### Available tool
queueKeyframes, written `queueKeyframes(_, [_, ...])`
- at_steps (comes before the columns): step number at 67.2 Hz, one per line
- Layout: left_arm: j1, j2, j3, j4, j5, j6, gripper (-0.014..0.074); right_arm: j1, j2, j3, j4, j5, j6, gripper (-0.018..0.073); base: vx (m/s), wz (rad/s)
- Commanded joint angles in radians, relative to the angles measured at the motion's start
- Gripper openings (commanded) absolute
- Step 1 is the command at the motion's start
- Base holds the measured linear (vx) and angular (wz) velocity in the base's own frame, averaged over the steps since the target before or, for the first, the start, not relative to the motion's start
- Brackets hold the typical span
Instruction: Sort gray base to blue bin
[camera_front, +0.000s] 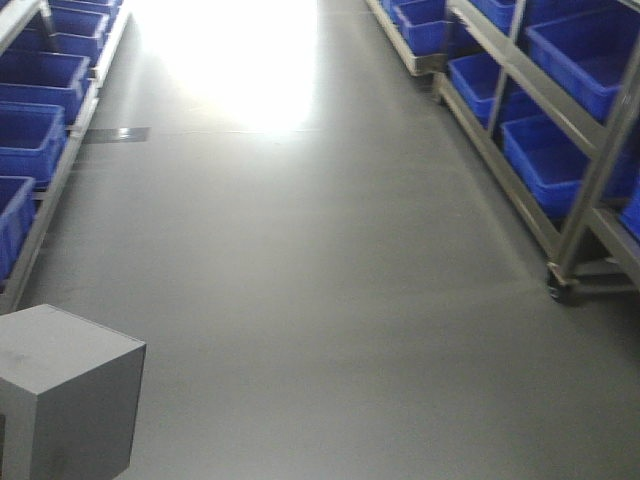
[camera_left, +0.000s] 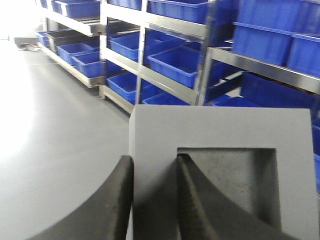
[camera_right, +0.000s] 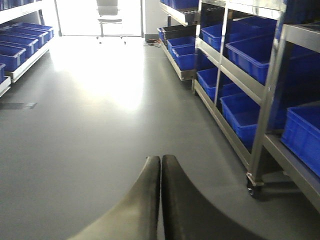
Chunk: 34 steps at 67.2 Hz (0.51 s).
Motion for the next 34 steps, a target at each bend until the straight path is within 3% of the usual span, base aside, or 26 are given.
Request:
queueKeyframes(1, [-0.005, 0.007, -0.030, -0.003, -0.111, -0.007, -0.0007, -0.006, -0.007, 0.005, -0.009, -0.081, -0.007, -0.0005, 0.27, 0.55])
queueKeyframes(15, [-0.005, 0.007, -0.030, -0.003, -0.110, -0.007, -0.0007, -0.006, -0.007, 0.005, -0.009, -0.081, -0.007, -0.0005, 0.31, 0.36])
queueKeyframes(34, [-0.005, 0.007, -0.030, -0.003, -0.110, -0.007, -0.0007, -0.006, -0.007, 0.005, -0.009, -0.078, -0.007, -0.0005, 0.38, 0.06])
